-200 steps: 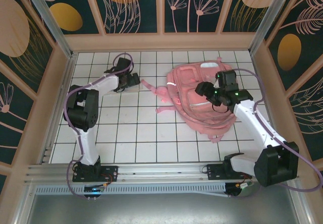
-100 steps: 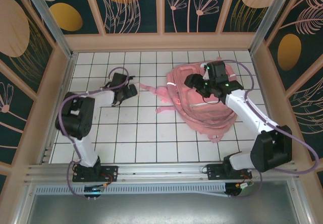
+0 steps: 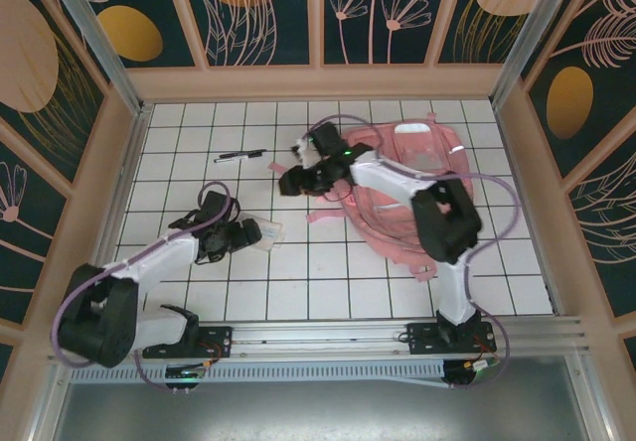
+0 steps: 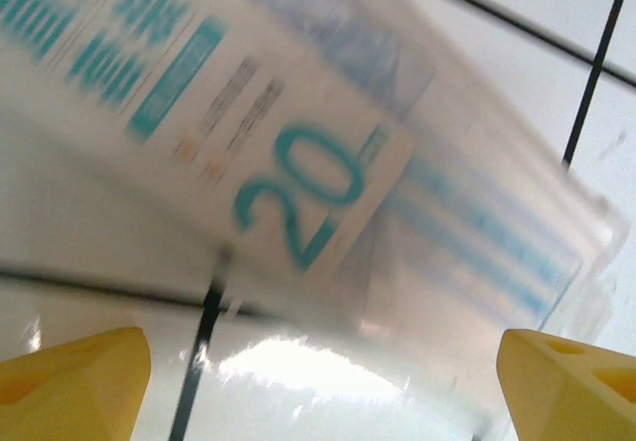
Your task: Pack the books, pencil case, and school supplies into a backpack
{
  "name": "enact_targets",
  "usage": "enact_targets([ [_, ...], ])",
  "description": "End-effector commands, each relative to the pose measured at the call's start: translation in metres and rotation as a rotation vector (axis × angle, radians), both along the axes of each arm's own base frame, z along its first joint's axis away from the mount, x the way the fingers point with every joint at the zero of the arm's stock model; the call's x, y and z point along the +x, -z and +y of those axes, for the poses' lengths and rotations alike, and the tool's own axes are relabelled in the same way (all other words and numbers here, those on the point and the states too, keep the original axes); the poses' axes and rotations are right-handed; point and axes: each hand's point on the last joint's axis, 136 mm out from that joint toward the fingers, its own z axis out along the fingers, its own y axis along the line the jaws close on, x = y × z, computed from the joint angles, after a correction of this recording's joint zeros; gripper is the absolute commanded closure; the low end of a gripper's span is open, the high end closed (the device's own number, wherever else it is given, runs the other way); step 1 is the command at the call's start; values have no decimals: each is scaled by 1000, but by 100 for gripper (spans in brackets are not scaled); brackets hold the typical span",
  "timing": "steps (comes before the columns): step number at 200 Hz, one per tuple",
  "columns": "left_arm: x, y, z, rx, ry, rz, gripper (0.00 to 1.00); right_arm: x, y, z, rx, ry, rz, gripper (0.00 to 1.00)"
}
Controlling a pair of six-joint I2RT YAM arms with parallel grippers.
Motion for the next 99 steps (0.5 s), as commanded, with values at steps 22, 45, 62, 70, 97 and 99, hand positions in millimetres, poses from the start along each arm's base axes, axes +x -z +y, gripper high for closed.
enact_targets([
  [22, -14, -22, 6, -28, -56, 60, 10, -43, 49, 40, -9, -207, 103, 53],
  [45, -2, -23, 18, -33, -152, 60, 24, -58, 65, 47, -22, -237, 116, 53],
  [62, 11, -22, 29, -23, -220, 45, 39, -58, 71, 52, -38, -237, 108, 53],
  [70, 17, -18, 38, 1, -259, 44, 46, -57, 74, 53, -43, -234, 108, 53],
  [97, 27, 9, 63, 79, -332, 93, 49, -66, 77, 61, -31, -263, 141, 54],
  [99, 27, 12, 64, 85, -334, 97, 49, -67, 77, 61, -31, -266, 141, 54],
])
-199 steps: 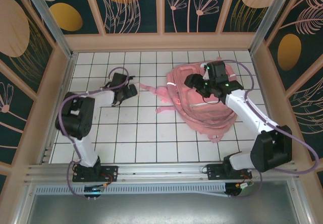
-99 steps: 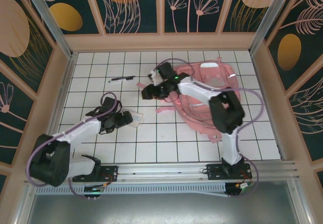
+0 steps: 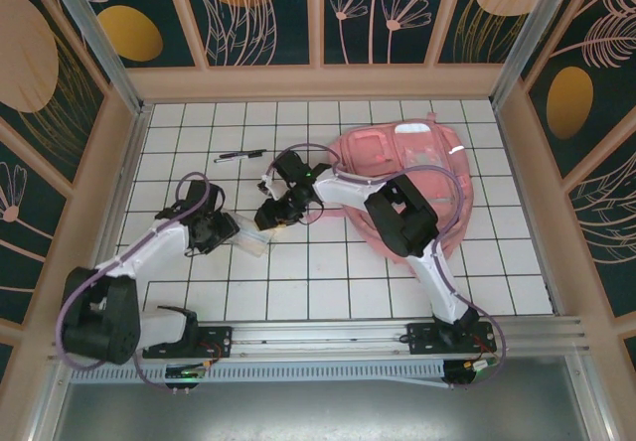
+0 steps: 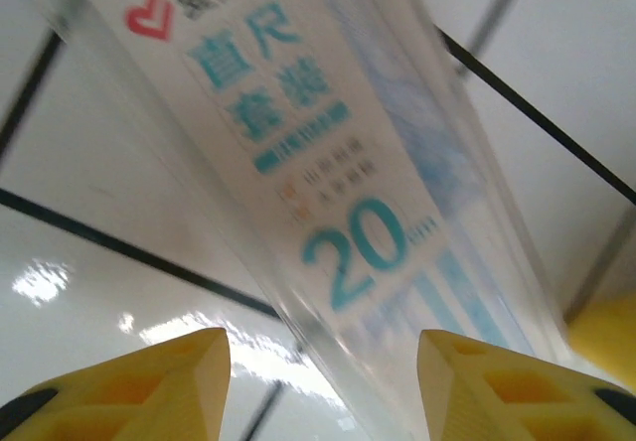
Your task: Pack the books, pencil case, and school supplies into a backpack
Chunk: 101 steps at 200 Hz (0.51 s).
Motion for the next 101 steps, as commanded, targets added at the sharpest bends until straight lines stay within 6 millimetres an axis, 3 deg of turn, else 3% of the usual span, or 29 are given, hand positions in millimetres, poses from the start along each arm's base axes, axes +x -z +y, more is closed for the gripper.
enact_targets([
  [1, 10, 17, 20, 68, -77, 33, 49, -11, 11, 6, -11, -40, 33, 53],
  [20, 12, 34, 25, 99, -77, 55, 50, -24, 6, 12, 16, -75, 55, 53],
  [38, 7, 48, 25, 97, -72, 87, 59, -21, -2, 17, 52, -72, 52, 53],
  [72, -9, 60, 24, 100, -18, 120, 82, 20, -12, 28, 46, 45, -48, 47],
  [101, -18, 61, 21, 86, 17, 120, 83, 45, -7, 39, 38, 96, -108, 44],
])
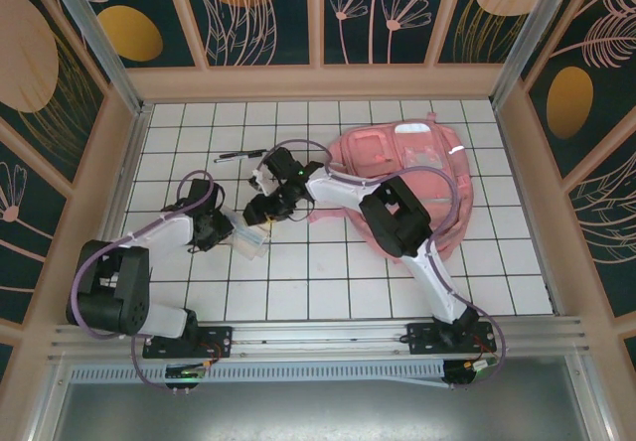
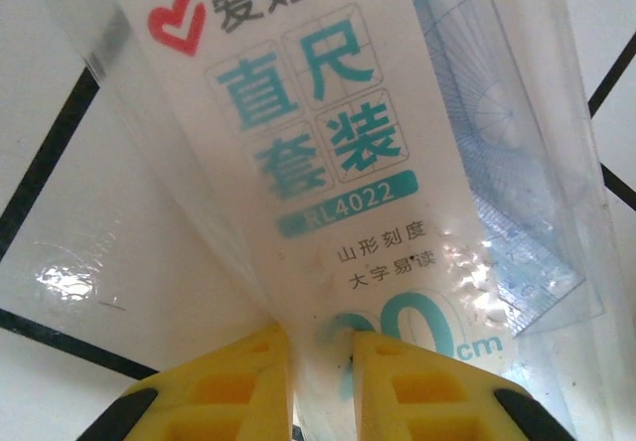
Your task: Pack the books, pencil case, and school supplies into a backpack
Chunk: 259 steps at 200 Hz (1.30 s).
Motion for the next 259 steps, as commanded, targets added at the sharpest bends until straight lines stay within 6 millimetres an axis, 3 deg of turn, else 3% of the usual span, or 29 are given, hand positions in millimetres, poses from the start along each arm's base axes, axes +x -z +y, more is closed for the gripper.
enact_targets([
  [1, -32, 35, 10, 48, 26, 109, 84, 30, 8, 11, -6, 69, -66, 44],
  [34, -35, 37, 6, 29, 58, 110, 86, 33, 25, 30, 22, 44, -37, 45],
  [64, -30, 29, 5, 30, 84, 78, 86, 10, 27, 47, 88, -22, 52, 50],
  [91, -20, 10, 5, 37, 95, 22, 84, -22, 19, 60, 149, -120, 105, 70],
  [110, -12, -5, 2, 28, 112, -24, 83, -34, 13, 64, 169, -150, 132, 79],
  [120, -9, -12, 1, 26, 116, -42, 83, -38, 9, 65, 180, -163, 143, 89],
  [132, -4, -20, -1, 20, 124, -57, 83, -37, 4, 63, 182, -160, 143, 100],
  [154, 4, -44, -7, -3, 152, -100, 78, -18, -11, 50, 135, -57, 109, 100],
  [158, 6, -52, -9, -11, 162, -118, 76, -14, -22, 47, 138, -33, 98, 100],
  [178, 18, -99, -27, -79, 251, -234, 71, 16, -58, 8, 125, 157, 54, 100],
  [190, 26, -143, -61, -211, 416, -401, 66, 32, -81, -26, 136, 281, 22, 100],
  [201, 21, -185, -98, -341, 604, -560, 64, 46, -103, -64, 161, 391, 1, 100],
  [212, 17, -210, -118, -335, 706, -658, 60, 58, -125, -104, 192, 485, -26, 100],
  [229, 9, -232, -149, -314, 857, -757, 56, 68, -151, -170, 202, 616, -84, 100],
  [247, 7, -242, -180, -324, 961, -818, 62, 83, -170, -252, 159, 744, -180, 100],
  [259, 1, -245, -209, -293, 1073, -846, 49, 90, -174, -314, 90, 875, -222, 100],
])
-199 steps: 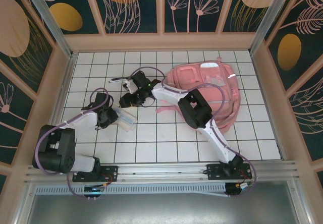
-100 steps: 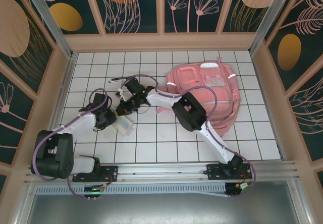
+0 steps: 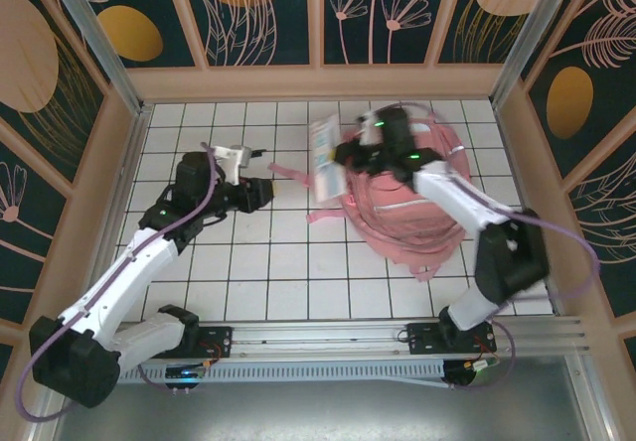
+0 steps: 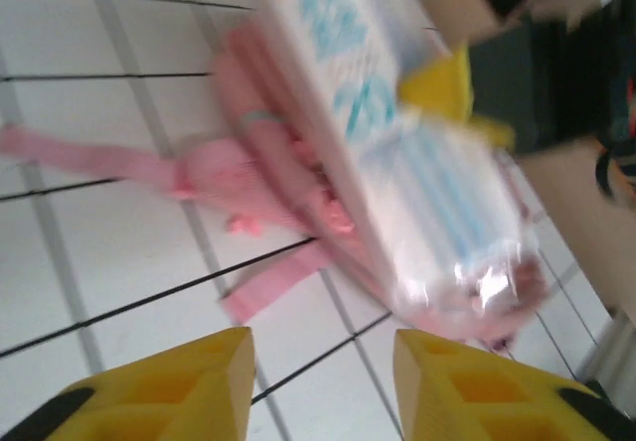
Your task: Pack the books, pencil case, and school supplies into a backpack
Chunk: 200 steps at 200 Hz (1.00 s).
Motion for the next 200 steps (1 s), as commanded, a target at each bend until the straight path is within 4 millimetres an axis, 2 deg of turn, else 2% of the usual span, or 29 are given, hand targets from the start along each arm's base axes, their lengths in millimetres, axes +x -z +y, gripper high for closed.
enact_targets([
  [1, -8, -17, -52, 33, 206, -166, 48, 4, 2, -89, -121, 199, -10, 100],
  [6, -10, -19, -65, 60, 243, -196, 44, 5, 0, -113, -138, 254, -16, 100],
  [11, -14, -10, -77, 98, 277, -203, 42, 7, -3, -140, -146, 322, -19, 100],
  [13, -13, -18, -84, 102, 291, -227, 41, 6, -4, -150, -148, 346, -22, 100],
  [17, -13, -19, -95, 123, 313, -247, 40, 6, -7, -169, -150, 396, -24, 100],
  [36, -14, -6, -141, 253, 410, -299, 38, -4, -16, -246, -144, 612, -37, 100],
  [54, -8, 15, -178, 392, 478, -375, 33, -21, -17, -301, -134, 800, -39, 100],
  [67, -8, 34, -203, 436, 562, -438, 28, -32, -15, -324, -117, 893, -43, 100],
  [73, -8, 39, -212, 446, 590, -479, 27, -35, -15, -329, -105, 920, -53, 100],
  [76, -6, 52, -218, 465, 611, -481, 27, -36, -15, -331, -99, 931, -59, 100],
  [81, -3, 61, -225, 483, 629, -505, 26, -38, -12, -333, -87, 953, -62, 100],
  [101, 16, 84, -247, 545, 651, -571, 24, -43, -8, -333, -29, 992, -79, 100],
  [114, 27, 98, -257, 584, 662, -595, 23, -43, -7, -331, -10, 992, -81, 100],
  [141, 26, 132, -268, 643, 761, -639, 16, -44, 0, -330, -20, 982, -64, 100],
  [171, 33, 150, -271, 691, 768, -668, 11, -46, 7, -327, -10, 971, -52, 100],
  [200, 32, 158, -277, 740, 780, -735, 8, -46, 12, -323, 9, 956, -36, 100],
])
